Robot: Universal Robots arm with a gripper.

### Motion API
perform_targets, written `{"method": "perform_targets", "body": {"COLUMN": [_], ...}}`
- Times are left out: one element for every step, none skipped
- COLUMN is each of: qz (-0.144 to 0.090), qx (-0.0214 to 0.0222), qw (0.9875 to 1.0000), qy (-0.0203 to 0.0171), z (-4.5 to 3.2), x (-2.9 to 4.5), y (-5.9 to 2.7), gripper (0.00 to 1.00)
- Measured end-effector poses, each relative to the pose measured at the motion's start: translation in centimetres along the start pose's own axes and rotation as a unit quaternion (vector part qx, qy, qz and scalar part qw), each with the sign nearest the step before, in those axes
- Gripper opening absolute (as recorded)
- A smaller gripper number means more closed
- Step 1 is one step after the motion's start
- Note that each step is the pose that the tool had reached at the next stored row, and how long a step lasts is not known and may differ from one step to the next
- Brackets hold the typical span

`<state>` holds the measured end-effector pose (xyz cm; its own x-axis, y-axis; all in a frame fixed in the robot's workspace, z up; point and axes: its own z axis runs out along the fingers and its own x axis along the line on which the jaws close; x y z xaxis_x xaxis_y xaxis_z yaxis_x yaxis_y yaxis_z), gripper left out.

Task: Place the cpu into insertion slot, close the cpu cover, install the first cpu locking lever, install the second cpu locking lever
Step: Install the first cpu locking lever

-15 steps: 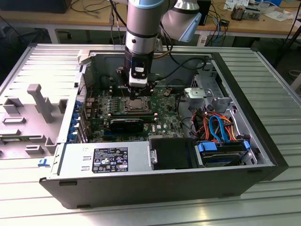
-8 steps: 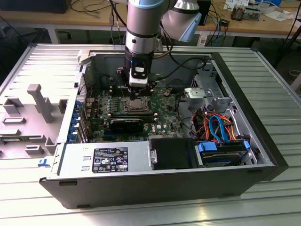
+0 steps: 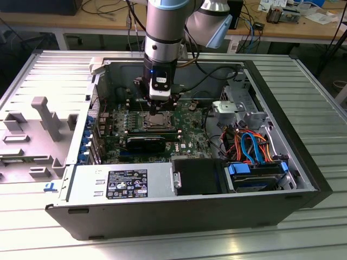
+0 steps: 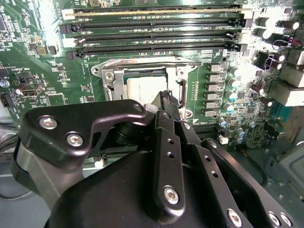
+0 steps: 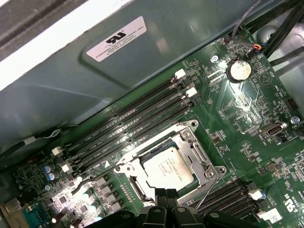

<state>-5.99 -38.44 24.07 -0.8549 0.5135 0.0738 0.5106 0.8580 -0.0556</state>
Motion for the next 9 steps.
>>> {"method": "perform_targets", "body": {"qz": [0.0, -0.001, -0.001, -0.002, -0.002, -0.003, -0.006, -0.01, -0.012], "qx": [0.0, 0.0001, 0.0001, 0.0001, 0.0002, 0.0002, 0.0004, 0.0007, 0.0008], "qw": [1.0, 1.0, 1.0, 1.0, 1.0, 1.0, 1.0, 1.0, 0.9999], "qy": [0.0, 0.0, -0.0001, -0.0001, -0.0001, -0.0001, -0.0003, -0.0005, -0.0006], "z": [0.0, 0.0, 0.0, 0.0, 0.0, 0.0, 0.0, 0.0, 0.0], "x": [0.0, 0.0, 0.0, 0.0, 0.0, 0.0, 0.0, 0.0, 0.0], "y": [0.0, 0.0, 0.0, 0.0, 0.0, 0.0, 0.0, 0.0, 0.0], "gripper": [0.11, 0.11, 0.11, 0.11, 0.11, 0.11, 0.11, 0.11, 0.11]}}
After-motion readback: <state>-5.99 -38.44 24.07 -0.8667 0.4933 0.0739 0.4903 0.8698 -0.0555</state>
